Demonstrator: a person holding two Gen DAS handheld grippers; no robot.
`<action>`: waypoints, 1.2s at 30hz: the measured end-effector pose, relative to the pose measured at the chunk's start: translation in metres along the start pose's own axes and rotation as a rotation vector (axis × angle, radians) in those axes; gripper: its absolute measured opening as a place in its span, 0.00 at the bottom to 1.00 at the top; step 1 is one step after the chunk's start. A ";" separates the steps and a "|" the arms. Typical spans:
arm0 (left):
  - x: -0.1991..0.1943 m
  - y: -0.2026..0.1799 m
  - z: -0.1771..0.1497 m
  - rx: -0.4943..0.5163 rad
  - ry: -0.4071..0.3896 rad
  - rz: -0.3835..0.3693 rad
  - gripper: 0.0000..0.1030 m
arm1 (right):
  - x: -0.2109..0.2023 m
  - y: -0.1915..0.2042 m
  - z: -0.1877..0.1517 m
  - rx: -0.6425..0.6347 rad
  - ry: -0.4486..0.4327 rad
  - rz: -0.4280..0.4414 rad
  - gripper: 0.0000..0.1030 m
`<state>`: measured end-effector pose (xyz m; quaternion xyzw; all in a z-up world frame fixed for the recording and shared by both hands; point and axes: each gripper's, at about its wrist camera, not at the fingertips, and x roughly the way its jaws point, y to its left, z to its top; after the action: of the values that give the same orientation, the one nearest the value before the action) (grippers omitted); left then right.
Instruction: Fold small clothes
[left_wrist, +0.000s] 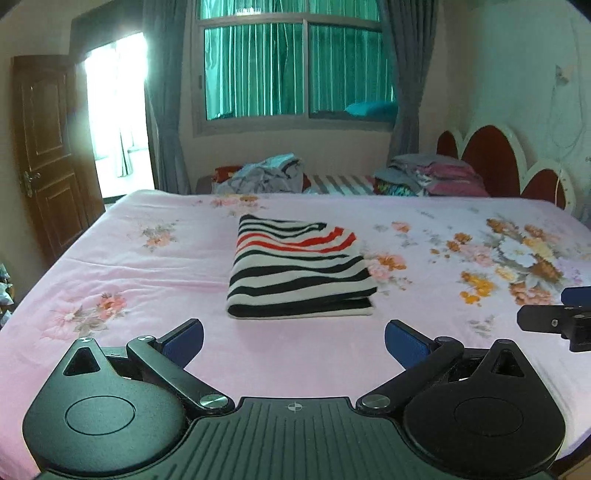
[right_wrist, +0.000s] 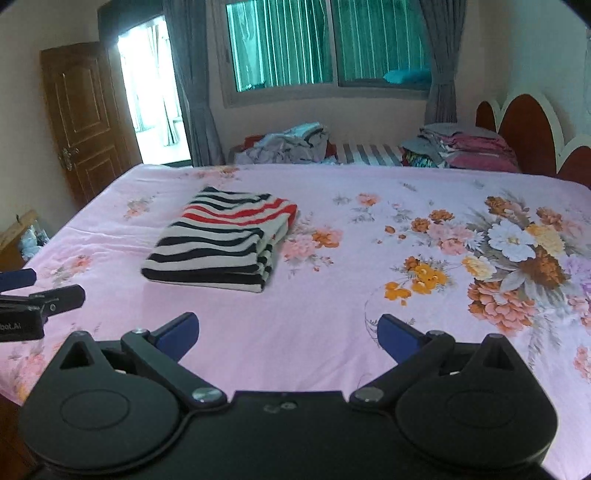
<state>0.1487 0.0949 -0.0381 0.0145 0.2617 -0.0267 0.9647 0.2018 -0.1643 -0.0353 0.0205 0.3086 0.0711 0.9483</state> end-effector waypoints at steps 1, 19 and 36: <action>-0.008 0.000 -0.001 -0.004 -0.011 -0.004 1.00 | -0.007 0.001 -0.001 -0.002 -0.007 0.002 1.00; -0.081 -0.005 -0.020 0.003 -0.063 -0.024 1.00 | -0.076 0.007 -0.020 0.004 -0.079 -0.027 1.00; -0.083 -0.009 -0.016 0.010 -0.072 -0.020 1.00 | -0.079 0.014 -0.018 -0.006 -0.086 -0.019 1.00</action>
<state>0.0685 0.0898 -0.0098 0.0155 0.2270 -0.0380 0.9730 0.1259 -0.1626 -0.0029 0.0176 0.2673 0.0623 0.9614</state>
